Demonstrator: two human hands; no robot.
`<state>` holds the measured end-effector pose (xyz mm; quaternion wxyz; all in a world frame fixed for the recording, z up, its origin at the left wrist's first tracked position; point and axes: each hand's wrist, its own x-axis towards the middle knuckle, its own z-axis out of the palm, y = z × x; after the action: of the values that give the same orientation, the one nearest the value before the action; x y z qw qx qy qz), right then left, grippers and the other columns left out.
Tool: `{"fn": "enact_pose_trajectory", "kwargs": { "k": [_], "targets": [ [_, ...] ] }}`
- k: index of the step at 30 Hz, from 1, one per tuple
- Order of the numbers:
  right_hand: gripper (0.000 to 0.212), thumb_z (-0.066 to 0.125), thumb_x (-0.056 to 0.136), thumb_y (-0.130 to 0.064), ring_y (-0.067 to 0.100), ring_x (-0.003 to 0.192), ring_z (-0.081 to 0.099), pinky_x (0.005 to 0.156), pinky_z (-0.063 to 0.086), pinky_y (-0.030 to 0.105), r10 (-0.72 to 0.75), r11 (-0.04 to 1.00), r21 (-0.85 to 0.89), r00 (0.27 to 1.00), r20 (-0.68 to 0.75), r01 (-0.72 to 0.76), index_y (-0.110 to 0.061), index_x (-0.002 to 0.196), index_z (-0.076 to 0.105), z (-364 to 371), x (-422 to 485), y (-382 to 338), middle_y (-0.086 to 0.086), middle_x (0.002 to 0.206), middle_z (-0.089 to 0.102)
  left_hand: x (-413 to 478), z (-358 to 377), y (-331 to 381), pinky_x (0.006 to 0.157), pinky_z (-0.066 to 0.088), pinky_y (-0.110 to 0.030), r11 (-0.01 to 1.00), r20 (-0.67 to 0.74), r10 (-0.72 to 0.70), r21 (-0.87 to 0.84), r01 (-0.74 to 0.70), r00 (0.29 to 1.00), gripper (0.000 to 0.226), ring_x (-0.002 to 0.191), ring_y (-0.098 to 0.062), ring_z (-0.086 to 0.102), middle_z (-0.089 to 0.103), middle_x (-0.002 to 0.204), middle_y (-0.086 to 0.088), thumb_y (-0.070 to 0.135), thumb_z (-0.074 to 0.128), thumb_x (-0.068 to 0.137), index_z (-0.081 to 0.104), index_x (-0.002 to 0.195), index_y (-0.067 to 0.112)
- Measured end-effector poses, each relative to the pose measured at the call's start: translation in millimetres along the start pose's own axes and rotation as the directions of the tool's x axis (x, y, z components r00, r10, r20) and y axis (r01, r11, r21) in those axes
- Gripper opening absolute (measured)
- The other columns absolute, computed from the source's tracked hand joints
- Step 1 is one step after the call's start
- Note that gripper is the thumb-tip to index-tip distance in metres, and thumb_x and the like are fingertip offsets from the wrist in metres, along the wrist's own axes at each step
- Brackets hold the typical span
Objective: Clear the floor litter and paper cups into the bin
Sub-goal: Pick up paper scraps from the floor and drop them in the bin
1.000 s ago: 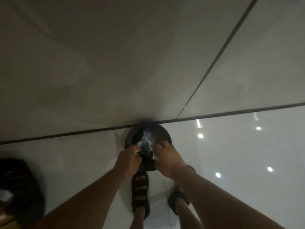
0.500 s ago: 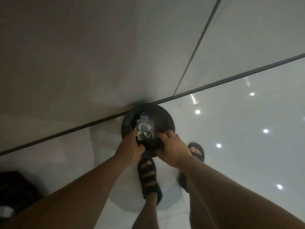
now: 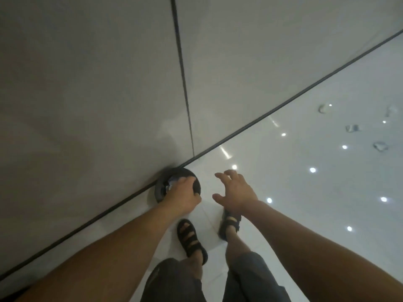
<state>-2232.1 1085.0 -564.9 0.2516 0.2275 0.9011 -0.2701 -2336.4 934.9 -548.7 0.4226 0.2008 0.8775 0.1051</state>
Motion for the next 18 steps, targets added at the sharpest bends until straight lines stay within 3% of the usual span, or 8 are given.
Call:
{"fn": "enact_pose_trajectory", "kwargs": {
  "k": [9, 18],
  "targets": [
    [0.072, 0.053, 0.090, -0.053, 0.025, 0.141, 0.023, 0.104, 0.042, 0.041, 0.141, 0.989, -0.033, 0.982, -0.125, -0.146, -0.031, 0.151, 0.022, -117.3, -150.3, 50.2, 0.002, 0.156, 0.020, -75.4, -56.1, 156.7, 0.106, 0.034, -0.037, 0.913, 0.070, 0.325, 0.237, -0.332, 0.943, 0.060, 0.130, -0.026, 0.035, 0.038, 0.143, -0.007, 0.041, 0.049, 0.089, 0.035, 0.143, 0.020],
    [0.076, 0.053, 0.088, -0.056, 0.024, 0.142, 0.022, 0.106, 0.041, 0.042, 0.319, 0.947, 0.144, 0.902, -0.291, -0.288, -0.033, 0.152, 0.020, -185.1, -247.9, 181.5, 0.001, 0.158, 0.018, -112.7, -13.8, 348.1, 0.109, 0.034, -0.039, 0.765, 0.177, 0.442, 0.437, -0.473, 0.879, 0.064, 0.135, -0.025, 0.030, 0.033, 0.148, -0.006, 0.044, 0.049, 0.089, 0.031, 0.146, 0.021]
  ]
}}
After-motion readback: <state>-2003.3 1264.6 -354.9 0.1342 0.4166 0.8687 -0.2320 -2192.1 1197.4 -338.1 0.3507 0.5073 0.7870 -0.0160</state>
